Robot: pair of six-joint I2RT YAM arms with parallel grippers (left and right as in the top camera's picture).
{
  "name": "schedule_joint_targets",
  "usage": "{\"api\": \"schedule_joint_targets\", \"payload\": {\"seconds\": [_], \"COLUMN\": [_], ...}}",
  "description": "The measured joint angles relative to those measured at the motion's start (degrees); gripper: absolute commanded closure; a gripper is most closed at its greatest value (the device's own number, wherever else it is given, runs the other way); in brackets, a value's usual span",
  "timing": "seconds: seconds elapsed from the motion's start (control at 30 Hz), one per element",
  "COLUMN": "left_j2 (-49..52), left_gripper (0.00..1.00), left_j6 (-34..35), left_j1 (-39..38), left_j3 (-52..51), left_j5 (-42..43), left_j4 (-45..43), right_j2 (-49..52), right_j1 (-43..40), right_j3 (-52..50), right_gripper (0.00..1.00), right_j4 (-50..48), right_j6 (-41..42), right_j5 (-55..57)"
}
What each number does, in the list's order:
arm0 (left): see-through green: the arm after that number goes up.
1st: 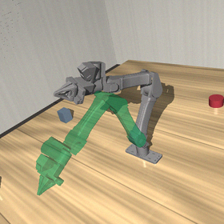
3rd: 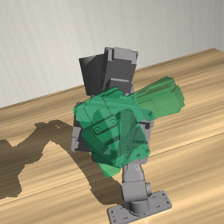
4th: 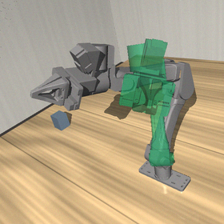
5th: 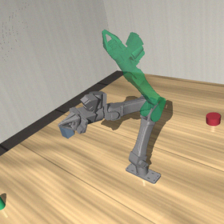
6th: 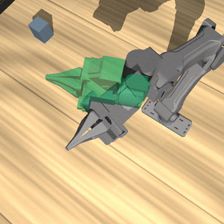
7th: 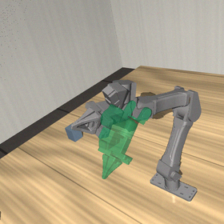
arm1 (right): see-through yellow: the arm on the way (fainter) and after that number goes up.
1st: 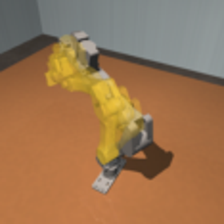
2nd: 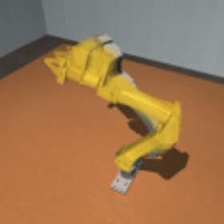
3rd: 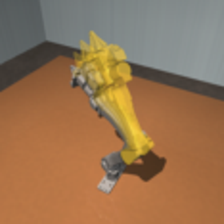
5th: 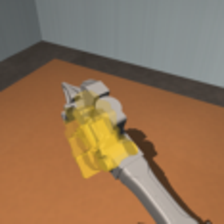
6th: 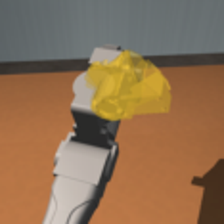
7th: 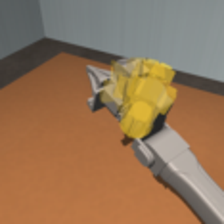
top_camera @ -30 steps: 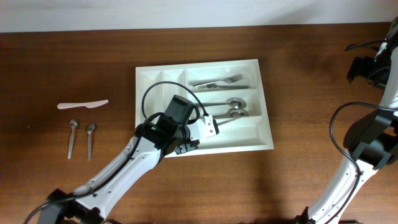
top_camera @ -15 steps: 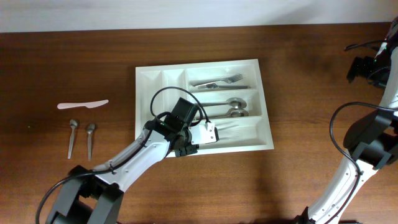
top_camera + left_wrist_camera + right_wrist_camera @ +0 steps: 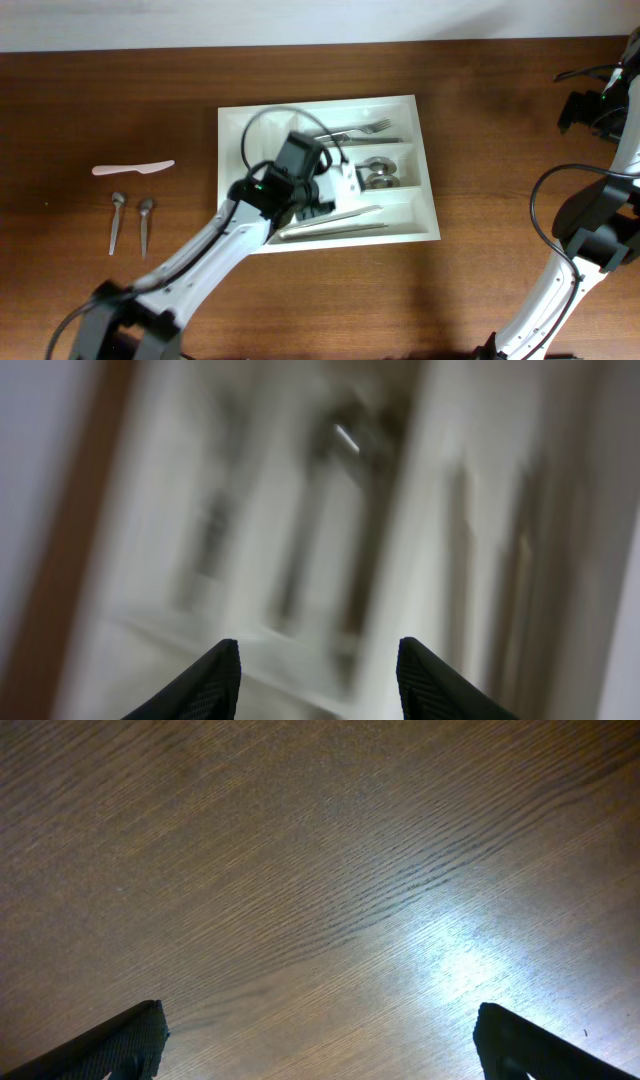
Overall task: Pack container
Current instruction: 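Lower the tongs into the bottom compartment and open the left gripper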
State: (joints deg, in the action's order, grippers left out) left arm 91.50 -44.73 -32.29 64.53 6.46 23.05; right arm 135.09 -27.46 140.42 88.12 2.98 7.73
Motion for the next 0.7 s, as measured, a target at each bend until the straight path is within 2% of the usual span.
{"api": "schedule_joint_targets", "payload": {"seconds": [0.03,0.1,0.13,0.3,0.37,0.47,0.5,0.53,0.57,0.7], "left_j2": [-1.60,-5.18,-7.15,-15.45,-16.37,-17.22,-17.51,-17.92,-18.03,-18.36], "left_gripper": [0.47,0.28,0.01,0.01,0.01,0.01,0.01,0.01,0.01,0.01], "left_j6": [0.87,1.90,2.45,4.39,8.02,19.12,24.04,31.78,35.47,44.92], "left_j1": [0.00,0.00,0.00,-0.02,0.00,1.11,2.23,4.96,7.19,18.43], "left_j3": [1.60,3.76,4.44,5.79,5.77,5.81,6.01,6.78,7.61,11.89], "left_j5": [0.00,0.00,0.00,-0.70,-3.56,-12.44,-16.17,-21.38,-23.17,-20.85], "left_j4": [-0.09,-0.31,-0.42,0.22,0.11,-0.33,0.28,1.88,3.32,7.98], "right_j2": [0.00,0.00,0.00,0.00,0.00,0.00,0.00,0.00,0.00,0.00], "right_j1": [0.00,0.00,0.00,0.00,0.00,0.00,0.00,0.00,0.00,0.00], "right_j3": [0.00,0.00,0.00,0.00,0.02,0.00,0.00,0.00,0.00,0.00], "right_gripper": [0.01,0.01,0.01,0.01,0.01,0.01,0.01,0.01,0.01,0.01], "right_j4": [0.00,0.00,0.02,0.02,0.02,0.02,0.00,0.00,0.00,0.00], "right_j6": [0.02,0.07,0.04,0.04,0.04,0.04,0.07,0.07,0.02,0.04], "right_j5": [0.00,0.00,0.00,0.00,0.00,0.00,0.00,0.00,0.00,0.00]}}
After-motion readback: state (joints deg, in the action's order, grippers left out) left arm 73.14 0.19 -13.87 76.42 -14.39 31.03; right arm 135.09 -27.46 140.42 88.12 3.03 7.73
